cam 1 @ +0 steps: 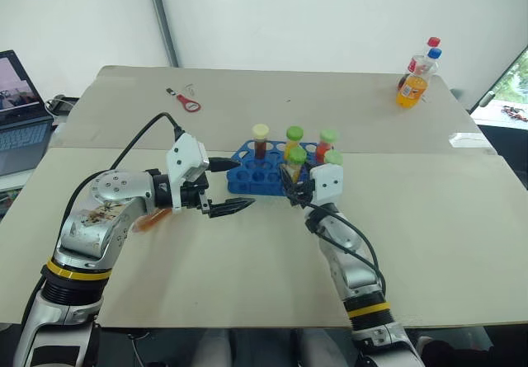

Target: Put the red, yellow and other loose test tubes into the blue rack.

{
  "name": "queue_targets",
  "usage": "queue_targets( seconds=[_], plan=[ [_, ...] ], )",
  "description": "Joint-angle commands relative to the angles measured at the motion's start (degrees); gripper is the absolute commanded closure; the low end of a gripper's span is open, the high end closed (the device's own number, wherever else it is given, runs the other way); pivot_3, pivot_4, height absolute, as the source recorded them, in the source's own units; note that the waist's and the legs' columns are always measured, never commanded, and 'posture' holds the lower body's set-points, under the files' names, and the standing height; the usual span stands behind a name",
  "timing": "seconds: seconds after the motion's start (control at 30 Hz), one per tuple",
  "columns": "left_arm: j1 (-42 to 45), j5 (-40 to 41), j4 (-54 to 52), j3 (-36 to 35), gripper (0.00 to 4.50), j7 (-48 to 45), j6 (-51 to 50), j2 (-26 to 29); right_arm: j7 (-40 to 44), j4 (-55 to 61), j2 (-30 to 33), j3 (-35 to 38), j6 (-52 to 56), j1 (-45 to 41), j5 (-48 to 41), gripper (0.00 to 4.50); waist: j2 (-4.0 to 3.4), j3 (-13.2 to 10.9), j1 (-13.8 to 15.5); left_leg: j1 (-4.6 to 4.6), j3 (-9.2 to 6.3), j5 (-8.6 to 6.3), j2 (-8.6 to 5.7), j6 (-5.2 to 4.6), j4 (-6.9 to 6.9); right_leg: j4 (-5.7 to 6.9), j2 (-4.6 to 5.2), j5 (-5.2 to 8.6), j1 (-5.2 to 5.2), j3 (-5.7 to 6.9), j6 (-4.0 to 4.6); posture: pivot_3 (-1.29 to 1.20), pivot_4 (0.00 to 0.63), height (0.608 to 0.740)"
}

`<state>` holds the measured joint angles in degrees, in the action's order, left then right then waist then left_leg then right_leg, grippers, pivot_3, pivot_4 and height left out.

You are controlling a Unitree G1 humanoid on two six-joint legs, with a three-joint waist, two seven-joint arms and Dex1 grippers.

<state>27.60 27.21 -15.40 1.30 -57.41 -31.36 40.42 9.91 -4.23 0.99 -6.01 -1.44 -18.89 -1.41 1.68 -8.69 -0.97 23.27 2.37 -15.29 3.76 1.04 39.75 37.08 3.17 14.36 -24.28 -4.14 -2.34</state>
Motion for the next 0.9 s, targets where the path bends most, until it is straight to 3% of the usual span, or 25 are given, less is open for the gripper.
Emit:
queue_targets(
  seconds=[0.03, 0.17, 0.27, 0.37, 0.43, 0.63, 0.9],
  plan=[
    [1.35, 0.66, -2.09, -1.93, 0.00, -0.62, -0.84, 2.69, 2.80, 7.12, 2.56, -1.00, 3.38, 1.63, -0.05, 0.04, 0.00, 0.00, 0.02, 0.00, 0.00, 0.00, 0.00, 0.00, 0.00, 0.00, 0.00, 0.00, 0.00, 0.00, 0.00, 0.00, 0.150, 0.740],
    [2.14, -3.59, -0.91, -1.19, 0.00, -1.92, -4.07, 11.83, 6.21, 18.55, 8.50, -0.89, 13.18, 6.33, -0.29, 0.04, -0.01, -0.01, 0.06, 0.02, 0.00, 0.00, 0.00, 0.00, -0.02, -0.03, 0.00, 0.01, -0.02, 0.00, 0.00, 0.00, 0.150, 0.740],
    [2.16, -6.03, 0.48, -0.51, 0.00, -5.57, -7.21, 21.75, 13.02, 31.97, 15.47, -0.83, 27.27, 8.03, -6.75, 0.04, -0.02, -0.05, 0.11, 0.04, 0.00, 0.00, 0.00, 0.00, -0.04, -0.04, 0.00, 0.03, -0.05, 0.00, 0.03, 0.00, 0.150, 0.740],
    [2.19, -9.43, 3.05, 2.40, 0.00, -9.46, -8.42, 29.39, 20.26, 40.24, 23.03, -1.90, 40.20, 4.88, -13.96, 0.04, -0.02, -0.07, 0.01, -0.02, 0.04, 0.00, 0.04, -0.01, -0.05, -0.05, -0.02, 0.07, -0.03, -0.01, 0.07, 0.00, 0.150, 0.740],
    [3.18, -11.47, 5.72, 4.34, 0.00, -10.98, -8.04, 31.19, 22.40, 42.39, 25.13, -1.98, 46.70, 1.56, -18.29, 0.04, -0.03, -0.08, 0.13, -0.10, 0.04, -0.01, 0.07, -0.01, -0.05, 0.00, -0.05, 0.15, 0.00, 0.00, 0.15, 0.00, 0.150, 0.740],
    [11.27, -17.81, 12.12, 13.04, 0.00, -11.01, -11.94, 26.74, 28.84, 43.46, 31.12, -2.91, 56.19, -6.20, -26.09, 0.04, 0.02, -0.11, 1.78, -0.01, -0.01, 0.00, 0.09, -0.01, -0.02, 0.01, -0.10, 0.21, 0.00, 0.05, 0.21, 0.00, 0.150, 0.740],
    [17.51, -23.04, 20.75, 19.29, 0.00, -11.12, -15.88, 19.46, 28.47, 44.26, 32.51, -2.60, 61.21, -8.06, -30.48, 0.04, 0.06, -0.12, 1.61, 0.09, -0.06, -0.02, 0.07, -0.04, 0.01, 0.02, -0.11, 0.22, -0.05, 0.05, 0.19, 0.00, 0.150, 0.740]
  ],
)
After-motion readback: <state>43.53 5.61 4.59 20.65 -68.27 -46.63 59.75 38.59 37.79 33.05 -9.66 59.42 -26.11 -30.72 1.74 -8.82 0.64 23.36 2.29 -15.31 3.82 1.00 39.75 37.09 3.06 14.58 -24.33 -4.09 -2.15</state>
